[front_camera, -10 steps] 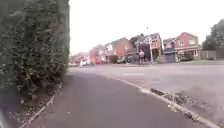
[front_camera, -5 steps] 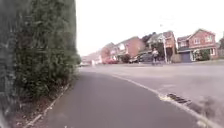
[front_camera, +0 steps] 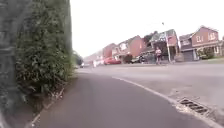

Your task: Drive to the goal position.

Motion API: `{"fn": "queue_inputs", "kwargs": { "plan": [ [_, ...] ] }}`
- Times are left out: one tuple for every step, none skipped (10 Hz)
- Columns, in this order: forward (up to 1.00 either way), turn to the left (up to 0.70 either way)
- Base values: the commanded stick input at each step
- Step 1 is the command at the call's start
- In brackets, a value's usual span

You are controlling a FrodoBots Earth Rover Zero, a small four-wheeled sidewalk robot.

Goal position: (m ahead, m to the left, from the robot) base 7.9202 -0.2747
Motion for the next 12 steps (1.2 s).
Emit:
{"fn": "queue_inputs", "kwargs": {
  "plan": [
    [1.00,0.00],
    [1.00,0.00],
    [1.00,0.00],
    [1.00,0.05],
    [1.00,0.18],
    [1.00,0.38],
    [1.00,0.40],
    [1.00,0.40],
    [1.00,0.40],
    [1.00,0.40],
    [1.00,0.40],
    [1.00,0.40]
  ]
}}
